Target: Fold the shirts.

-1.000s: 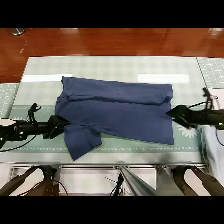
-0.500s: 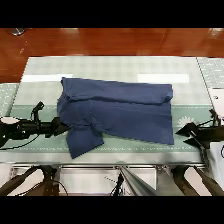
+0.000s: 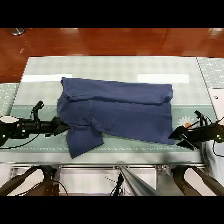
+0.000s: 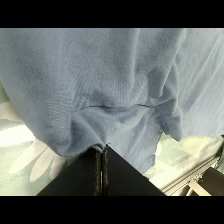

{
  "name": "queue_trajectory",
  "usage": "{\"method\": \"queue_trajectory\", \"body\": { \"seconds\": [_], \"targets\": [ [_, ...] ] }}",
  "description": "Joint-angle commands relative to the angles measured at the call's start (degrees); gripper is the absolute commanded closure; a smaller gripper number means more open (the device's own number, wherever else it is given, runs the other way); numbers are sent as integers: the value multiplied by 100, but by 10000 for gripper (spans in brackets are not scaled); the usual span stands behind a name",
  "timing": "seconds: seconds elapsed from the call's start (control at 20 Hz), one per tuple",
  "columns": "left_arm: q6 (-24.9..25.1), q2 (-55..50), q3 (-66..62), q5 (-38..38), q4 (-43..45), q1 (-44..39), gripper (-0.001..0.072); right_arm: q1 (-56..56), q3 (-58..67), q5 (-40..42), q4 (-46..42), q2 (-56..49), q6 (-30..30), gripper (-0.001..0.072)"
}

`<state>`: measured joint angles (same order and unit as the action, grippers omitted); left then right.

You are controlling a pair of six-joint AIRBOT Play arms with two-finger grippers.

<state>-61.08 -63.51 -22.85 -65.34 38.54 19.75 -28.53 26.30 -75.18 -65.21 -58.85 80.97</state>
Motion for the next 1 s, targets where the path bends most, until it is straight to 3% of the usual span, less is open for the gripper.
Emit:
{"method": "queue_trajectory", "body": {
  "seconds": [0.0, 0.25, 0.3, 0.35, 0.4, 0.7, 0.95],
  "targets": [
    [22, -4, -7, 24, 0, -2, 681, 55, -4, 380, 610, -256, -114, 88],
    [22, -4, -9, 33, 0, -2, 681, 55, -4, 531, 1486, -540, -568, 100],
    [22, -4, -13, 31, -2, -2, 681, 55, -4, 533, 1587, -538, -748, 294],
    [22, 0, -20, 28, 0, 0, 681, 66, -4, 494, 1620, -538, -992, 657],
    [22, 2, -35, 24, 0, 0, 681, 90, 7, 431, 1569, -538, -1172, 689],
    [-122, -9, -981, -507, -24, 271, 681, 92, 946, 380, 1414, -540, -1134, 689],
    [-678, -638, -2063, -33, 0, -157, 681, 210, 1790, 634, 1467, -732, -922, 689]
  ]
}}
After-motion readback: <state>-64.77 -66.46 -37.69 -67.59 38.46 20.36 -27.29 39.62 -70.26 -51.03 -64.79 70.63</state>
